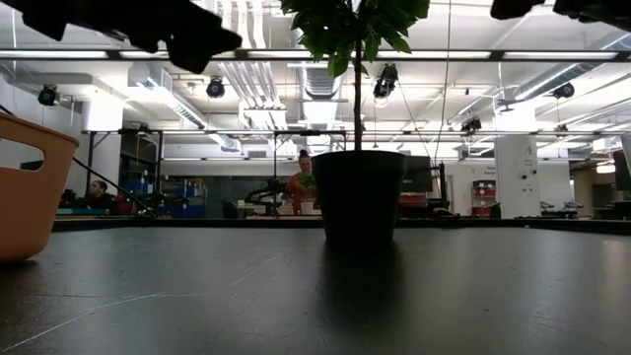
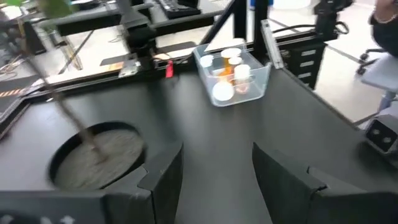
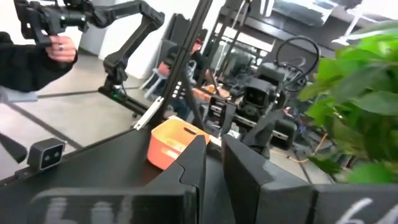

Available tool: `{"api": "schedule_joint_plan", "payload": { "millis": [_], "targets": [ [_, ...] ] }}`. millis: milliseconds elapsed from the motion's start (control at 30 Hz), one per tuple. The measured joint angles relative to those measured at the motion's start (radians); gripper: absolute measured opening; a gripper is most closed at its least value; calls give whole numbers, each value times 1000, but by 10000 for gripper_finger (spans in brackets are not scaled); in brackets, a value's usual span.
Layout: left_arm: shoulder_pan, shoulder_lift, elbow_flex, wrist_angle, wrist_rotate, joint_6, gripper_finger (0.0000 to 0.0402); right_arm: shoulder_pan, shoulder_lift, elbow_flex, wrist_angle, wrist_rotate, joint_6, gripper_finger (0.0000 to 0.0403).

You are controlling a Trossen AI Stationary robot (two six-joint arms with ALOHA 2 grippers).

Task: Pick and place medicine bottles into bin by pill shape (circle, oval)
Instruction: Return to Home Position

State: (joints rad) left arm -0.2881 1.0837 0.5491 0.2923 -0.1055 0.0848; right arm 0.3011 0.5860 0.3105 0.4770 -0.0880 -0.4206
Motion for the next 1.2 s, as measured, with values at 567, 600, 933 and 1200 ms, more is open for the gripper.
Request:
{"api": "schedule_joint_plan", "payload": {
  "millis": [567,600,933,1200],
  "targets": [
    [47,-538,-286,-55,-5,-4,176,-109,-296,-153,-4,1,37,43],
    [47,-566,-310,-41,-5,-10,176,-113,-301,-161,-5,2,39,43],
    [47,-844,-492,-10,-9,-27,175,-189,-350,-199,-30,9,82,43],
    [47,-1040,-541,-110,-16,-27,175,-236,-371,-229,-75,8,116,43]
  ]
}}
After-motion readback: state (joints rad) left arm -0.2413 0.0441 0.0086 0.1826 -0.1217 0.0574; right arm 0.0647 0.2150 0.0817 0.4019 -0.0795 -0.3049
